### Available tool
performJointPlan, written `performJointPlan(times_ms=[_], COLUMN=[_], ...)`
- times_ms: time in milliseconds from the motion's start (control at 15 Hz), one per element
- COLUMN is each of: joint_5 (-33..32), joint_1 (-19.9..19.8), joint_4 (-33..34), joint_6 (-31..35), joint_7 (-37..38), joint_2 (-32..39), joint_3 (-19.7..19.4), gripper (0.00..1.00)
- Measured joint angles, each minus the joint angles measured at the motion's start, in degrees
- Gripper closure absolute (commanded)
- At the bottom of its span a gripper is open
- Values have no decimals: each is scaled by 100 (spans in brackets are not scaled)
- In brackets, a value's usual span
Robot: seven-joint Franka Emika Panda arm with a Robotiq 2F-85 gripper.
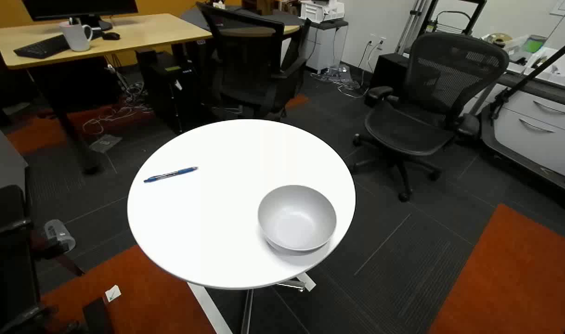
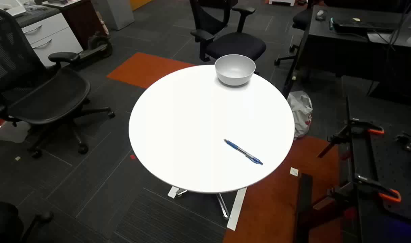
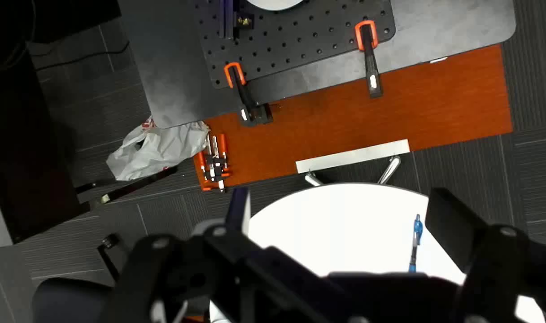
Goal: Put the pen on the table inside the bowl
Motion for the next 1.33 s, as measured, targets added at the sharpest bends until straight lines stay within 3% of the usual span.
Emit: performJointPlan(times_ms=[800, 1333], joint_5=[-78, -302], joint_1=[-1, -159], joint_4=[-1, -225], joint_6=[160, 2501], joint_7=[0, 114], joint_2=[70, 1370], joint_3=[0, -29], gripper=[0, 0])
